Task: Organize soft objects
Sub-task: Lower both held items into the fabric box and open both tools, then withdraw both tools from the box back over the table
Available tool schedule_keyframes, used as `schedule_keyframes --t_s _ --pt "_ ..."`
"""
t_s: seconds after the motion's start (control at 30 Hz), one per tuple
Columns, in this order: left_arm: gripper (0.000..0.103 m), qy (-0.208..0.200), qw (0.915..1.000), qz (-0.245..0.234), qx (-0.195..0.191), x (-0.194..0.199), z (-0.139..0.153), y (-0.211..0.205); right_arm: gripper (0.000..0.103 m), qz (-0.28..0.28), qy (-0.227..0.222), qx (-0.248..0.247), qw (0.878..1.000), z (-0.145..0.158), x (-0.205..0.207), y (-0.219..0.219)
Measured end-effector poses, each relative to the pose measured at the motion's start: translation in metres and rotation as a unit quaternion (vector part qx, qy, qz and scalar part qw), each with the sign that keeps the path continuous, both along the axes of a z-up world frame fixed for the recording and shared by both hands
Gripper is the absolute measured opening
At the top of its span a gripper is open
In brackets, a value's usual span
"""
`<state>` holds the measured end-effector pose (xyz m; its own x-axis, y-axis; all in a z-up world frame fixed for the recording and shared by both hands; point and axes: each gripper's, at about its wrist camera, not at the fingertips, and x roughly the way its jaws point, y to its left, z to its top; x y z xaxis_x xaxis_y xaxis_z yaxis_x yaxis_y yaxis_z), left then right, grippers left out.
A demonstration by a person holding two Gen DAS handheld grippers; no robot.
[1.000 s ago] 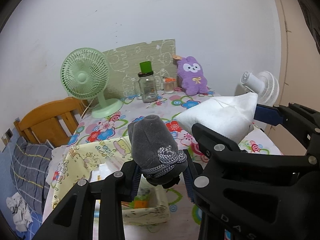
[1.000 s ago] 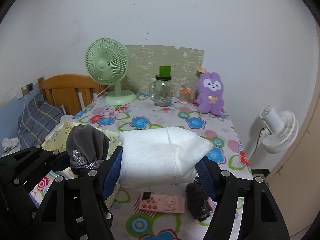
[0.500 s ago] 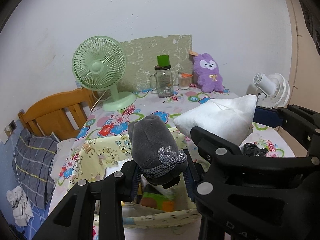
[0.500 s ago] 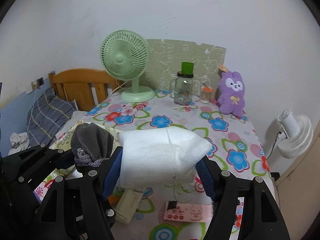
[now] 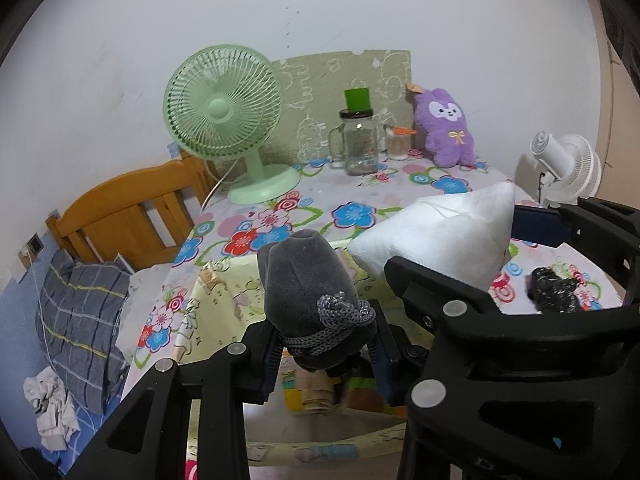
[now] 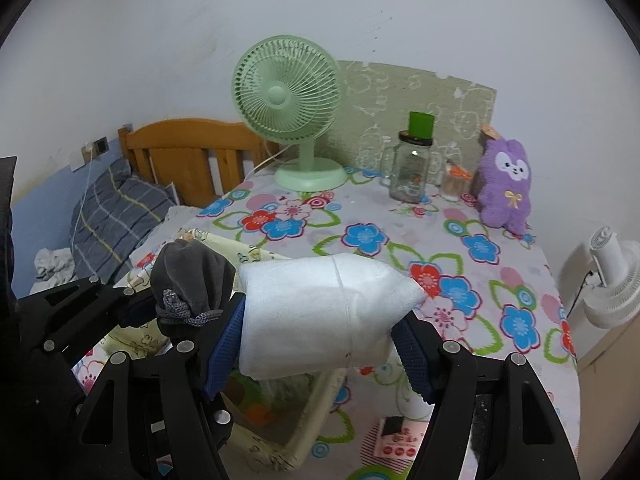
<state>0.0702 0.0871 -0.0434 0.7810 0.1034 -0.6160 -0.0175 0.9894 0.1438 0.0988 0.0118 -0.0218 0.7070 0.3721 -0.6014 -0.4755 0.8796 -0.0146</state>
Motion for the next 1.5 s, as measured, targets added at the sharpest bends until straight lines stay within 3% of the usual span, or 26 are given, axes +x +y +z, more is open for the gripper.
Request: schedule_keyframes --t_s 0.47,0.53,0.6,0.7,0.87,1.5 --pt "0.041 0.041 0.9984 0.036 0.011 0.01 -0.026 0.037 0.073 0.035 0.042 -0.011 0.998 -0.028 0.015 0.041" --pt "0.052 0.044 0.9982 0.038 0.011 0.009 -0.028 0.04 0.073 0.036 0.052 -0.008 0.998 -0.032 0.018 0.046" --pt "0.069 0.042 0.9981 0.042 0.014 0.007 -0.029 0.044 0.073 0.041 0.063 0.0 0.997 -0.036 0.019 0.049" --pt "0.077 0.037 0.9984 0.04 0.015 0.003 -0.027 0.045 0.077 0.047 0.072 0.014 0.996 -0.038 0.02 0.052" --pt "0.087 0.034 0.9989 0.031 0.008 -0.001 -0.023 0.043 0.092 0.04 0.056 0.011 0.998 -0.034 0.015 0.052" --pt "0.093 -0.004 0.9999 0.008 -0.014 -0.023 -0.002 0.007 0.1 0.01 -0.012 -0.011 1.0 -0.005 -0.015 0.017"
